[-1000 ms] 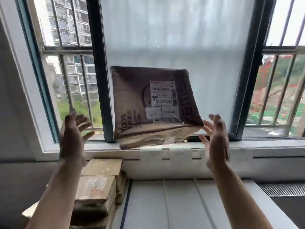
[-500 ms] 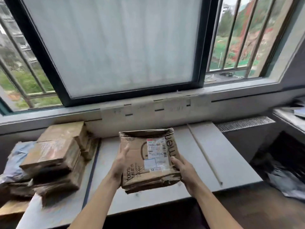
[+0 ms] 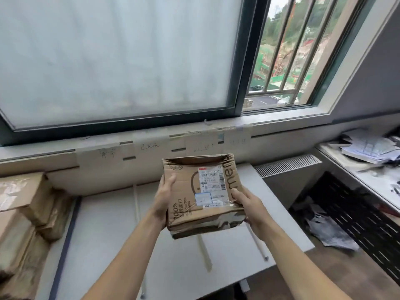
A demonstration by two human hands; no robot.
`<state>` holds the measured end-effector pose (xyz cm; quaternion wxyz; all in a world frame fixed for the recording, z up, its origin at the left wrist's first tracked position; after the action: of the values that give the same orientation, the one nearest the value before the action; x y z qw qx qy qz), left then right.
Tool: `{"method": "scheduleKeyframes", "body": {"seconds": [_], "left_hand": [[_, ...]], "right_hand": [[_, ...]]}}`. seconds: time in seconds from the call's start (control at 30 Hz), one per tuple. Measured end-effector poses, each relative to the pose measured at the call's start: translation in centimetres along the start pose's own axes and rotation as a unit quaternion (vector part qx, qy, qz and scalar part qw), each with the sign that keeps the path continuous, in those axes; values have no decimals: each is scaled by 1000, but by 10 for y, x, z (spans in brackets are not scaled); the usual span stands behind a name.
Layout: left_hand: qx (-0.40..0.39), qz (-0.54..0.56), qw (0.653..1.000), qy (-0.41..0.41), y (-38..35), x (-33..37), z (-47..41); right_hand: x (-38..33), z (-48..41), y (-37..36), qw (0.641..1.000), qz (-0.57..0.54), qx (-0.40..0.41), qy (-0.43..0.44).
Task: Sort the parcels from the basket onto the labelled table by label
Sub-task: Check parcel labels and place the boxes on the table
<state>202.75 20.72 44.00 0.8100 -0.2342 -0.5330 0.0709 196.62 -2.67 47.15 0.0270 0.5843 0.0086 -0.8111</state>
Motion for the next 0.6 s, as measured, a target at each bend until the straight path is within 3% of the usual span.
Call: {"method": "scheduleKeyframes", "body": {"seconds": [0.17, 0.3, 0.37, 0.5, 0.6], "left_hand": [[-62, -4, 994, -85, -49, 100, -11], [19, 87, 981, -170, 13, 131, -6], [62, 80, 987, -128, 41, 99, -9], [32, 17, 998, 49, 45, 8, -8], [91, 13, 993, 69, 72, -13, -1]], "right_hand": [[-102, -20, 30, 997, -5, -9, 74], [-119, -39, 62, 991, -80, 17, 103], [-97, -59, 44, 995, -59, 3, 83], [-29, -85, -53, 986, 42, -145, 71], [16, -96, -74, 984, 26, -175, 29]]}}
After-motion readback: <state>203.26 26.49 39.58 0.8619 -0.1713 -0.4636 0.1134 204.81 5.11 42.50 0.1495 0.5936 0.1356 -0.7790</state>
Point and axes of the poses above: each hand's wrist, its own z-axis away from the middle knuckle, its own y-axis out of the back of the hand, x = y × z, the point moved 10 cm from there along -z, towards the middle knuckle, and after that the axes turned 8 degrees about -x, right-handed, at the moved point
